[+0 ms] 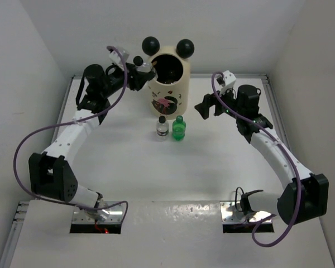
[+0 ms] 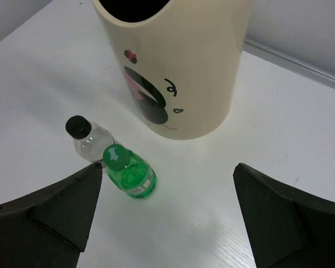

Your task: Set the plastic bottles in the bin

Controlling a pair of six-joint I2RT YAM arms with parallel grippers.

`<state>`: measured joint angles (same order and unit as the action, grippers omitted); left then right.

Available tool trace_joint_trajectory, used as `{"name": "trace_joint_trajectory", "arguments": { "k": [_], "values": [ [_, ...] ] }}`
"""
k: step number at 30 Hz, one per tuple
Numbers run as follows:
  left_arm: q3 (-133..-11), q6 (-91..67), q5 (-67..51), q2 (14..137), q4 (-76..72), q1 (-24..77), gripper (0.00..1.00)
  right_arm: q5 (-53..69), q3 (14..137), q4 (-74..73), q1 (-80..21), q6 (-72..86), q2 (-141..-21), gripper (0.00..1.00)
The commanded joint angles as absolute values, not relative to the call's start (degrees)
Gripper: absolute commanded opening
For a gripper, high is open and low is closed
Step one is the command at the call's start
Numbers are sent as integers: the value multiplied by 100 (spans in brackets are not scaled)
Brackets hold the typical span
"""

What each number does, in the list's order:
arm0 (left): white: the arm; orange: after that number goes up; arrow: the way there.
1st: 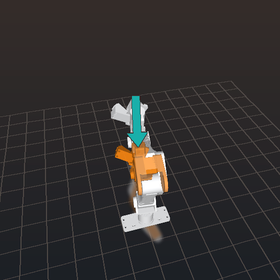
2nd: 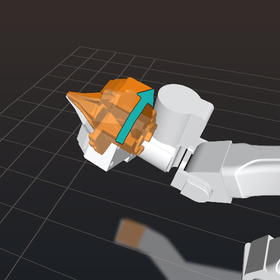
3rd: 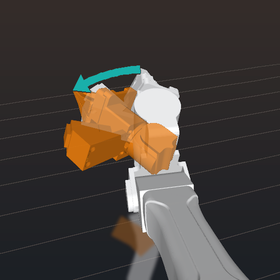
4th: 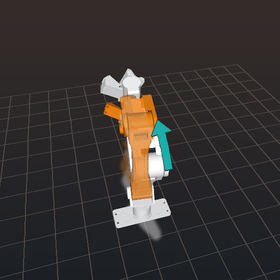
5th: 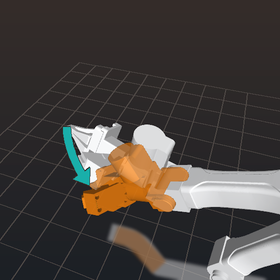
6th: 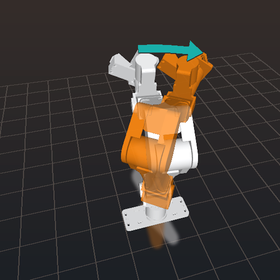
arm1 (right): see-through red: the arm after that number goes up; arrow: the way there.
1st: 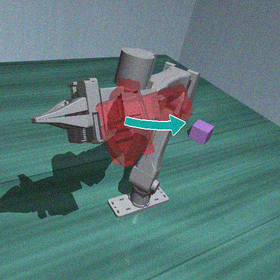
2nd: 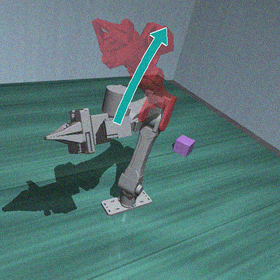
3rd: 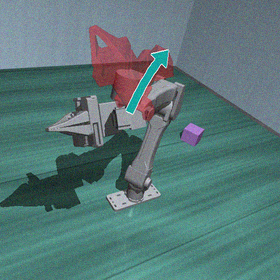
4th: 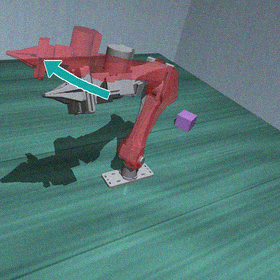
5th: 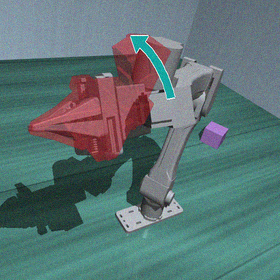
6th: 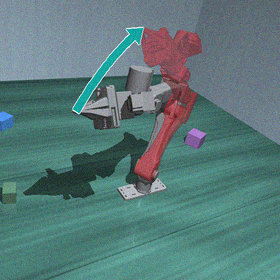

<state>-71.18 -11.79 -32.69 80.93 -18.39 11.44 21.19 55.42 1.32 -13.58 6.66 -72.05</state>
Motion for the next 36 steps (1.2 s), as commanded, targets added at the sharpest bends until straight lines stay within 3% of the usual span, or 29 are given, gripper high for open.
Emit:
{"name": "trace_joint_trajectory", "arguments": {
  "k": [1,11,16,20,21,22,23,24,31,36],
  "values": [
    [-7689,-1081,-2777,8437,-1793,1379,24,2039,5485,439,-1345,642,-6970,99],
    [-8902,-528,-1899,9544,-1362,2152,22,1898,5256,694,-1380,404,-6943,99],
    [-9456,-475,-1074,10203,-993,2276,27,1837,5186,931,-1415,343,-6978,97],
    [-9755,-475,-800,10476,-721,2276,46,1854,4940,1423,-1441,167,-7005,91],
    [-9860,-475,-800,10477,-721,2276,56,1872,4826,1633,-1476,158,-7014,91],
    [-9914,-475,-800,10477,-642,2276,80,1916,4790,1713,-1520,141,-7005,91],
    [-9992,-579,-983,10407,-642,2276,92,1942,4694,1888,-1521,132,-7040,91],
    [-9993,-580,-1211,10345,-642,2276,97,2029,4659,1951,-1547,141,-7049,91],
    [-10178,-940,-2381,9407,-519,2329,100,2048,4264,2635,-1792,255,-7189,89],
    [-10178,-879,-2277,8658,-247,2391,100,2135,3938,2996,-1986,27,-7154,89]
  ]
}}
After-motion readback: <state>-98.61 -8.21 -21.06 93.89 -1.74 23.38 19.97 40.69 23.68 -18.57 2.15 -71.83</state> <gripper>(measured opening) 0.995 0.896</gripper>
